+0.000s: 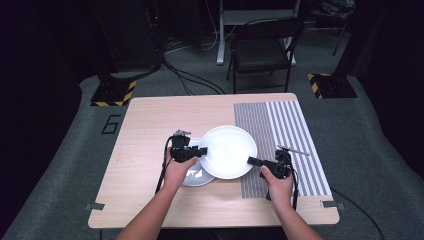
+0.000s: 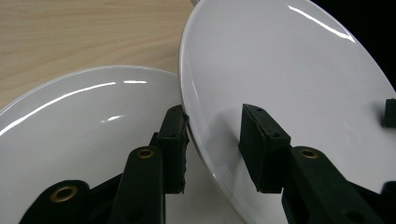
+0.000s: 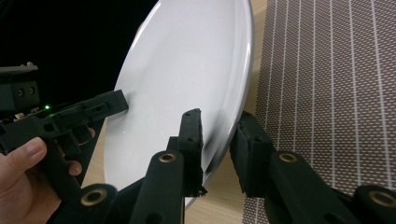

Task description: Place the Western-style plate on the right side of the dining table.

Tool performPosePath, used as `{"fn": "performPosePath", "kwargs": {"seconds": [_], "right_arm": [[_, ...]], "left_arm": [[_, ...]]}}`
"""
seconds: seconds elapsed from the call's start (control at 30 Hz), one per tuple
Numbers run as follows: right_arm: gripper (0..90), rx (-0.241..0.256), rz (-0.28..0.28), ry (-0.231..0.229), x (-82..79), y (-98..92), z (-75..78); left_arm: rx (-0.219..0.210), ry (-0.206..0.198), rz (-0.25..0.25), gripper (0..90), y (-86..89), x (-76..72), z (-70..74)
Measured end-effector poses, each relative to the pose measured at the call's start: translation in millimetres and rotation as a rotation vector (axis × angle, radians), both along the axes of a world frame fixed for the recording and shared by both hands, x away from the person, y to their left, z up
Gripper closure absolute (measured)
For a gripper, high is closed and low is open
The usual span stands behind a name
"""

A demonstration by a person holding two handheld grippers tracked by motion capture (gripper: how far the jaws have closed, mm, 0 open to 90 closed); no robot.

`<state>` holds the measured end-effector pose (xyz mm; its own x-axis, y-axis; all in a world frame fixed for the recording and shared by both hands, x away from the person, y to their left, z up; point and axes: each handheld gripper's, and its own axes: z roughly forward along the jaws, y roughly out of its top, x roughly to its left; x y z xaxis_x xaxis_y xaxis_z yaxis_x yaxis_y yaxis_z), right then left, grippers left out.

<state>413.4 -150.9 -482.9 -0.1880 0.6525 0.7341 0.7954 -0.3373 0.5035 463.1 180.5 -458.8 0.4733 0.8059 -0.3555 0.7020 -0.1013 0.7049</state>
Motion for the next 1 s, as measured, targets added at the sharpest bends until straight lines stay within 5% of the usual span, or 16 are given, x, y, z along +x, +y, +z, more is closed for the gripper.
{"fn": "performPosePath", "kwargs": {"seconds": [1.0], "right_arm": [[73.5, 0.003, -0.039, -0.029, -4.1, -22.6, 5.7]], "left_arm": [[0.016, 0.004, -0.04, 61.9, -25.4, 7.8, 4.4]]}}
